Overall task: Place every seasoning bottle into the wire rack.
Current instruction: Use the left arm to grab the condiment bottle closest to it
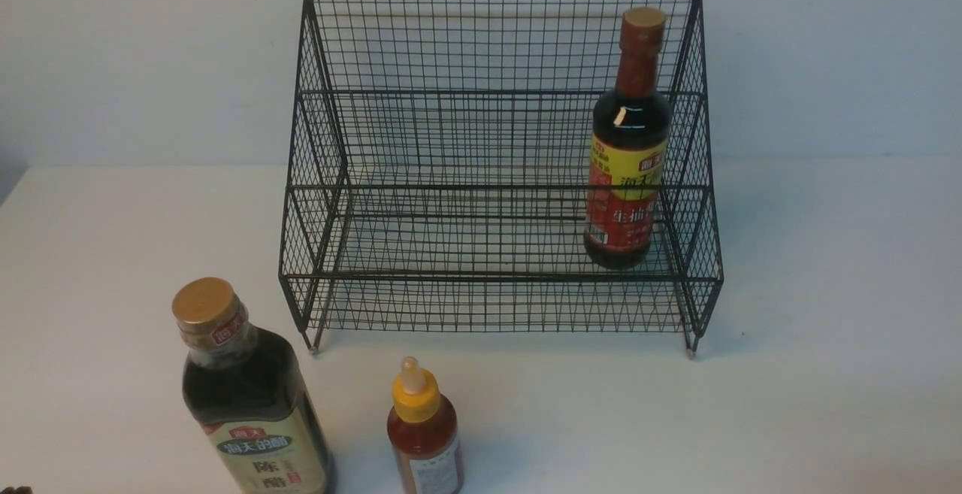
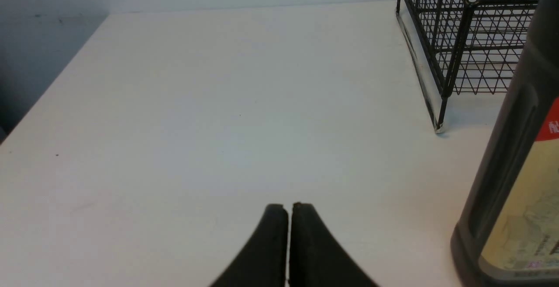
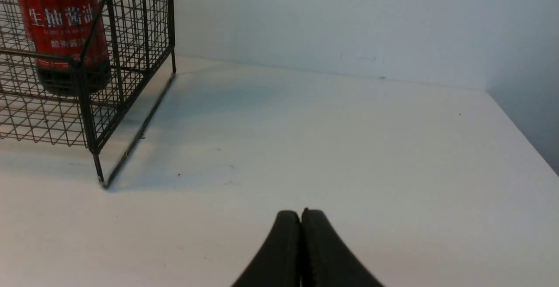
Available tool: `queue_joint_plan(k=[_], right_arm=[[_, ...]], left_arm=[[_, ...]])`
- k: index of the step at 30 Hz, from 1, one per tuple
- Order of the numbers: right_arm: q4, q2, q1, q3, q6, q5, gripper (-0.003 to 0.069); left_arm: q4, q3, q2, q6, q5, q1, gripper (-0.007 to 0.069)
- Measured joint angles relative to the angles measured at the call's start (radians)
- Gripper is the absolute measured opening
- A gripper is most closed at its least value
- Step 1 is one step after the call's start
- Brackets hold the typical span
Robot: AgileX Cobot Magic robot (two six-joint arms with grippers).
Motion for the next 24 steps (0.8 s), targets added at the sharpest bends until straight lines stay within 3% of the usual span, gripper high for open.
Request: queue_joint_plan(k=[24], right_arm=[[0.0, 0.0, 0.0, 0.0, 0.001, 0.0, -0.0015]], left_arm=[[-0.011, 0.0, 0.0, -0.007, 0.0, 0.0, -0.0005]])
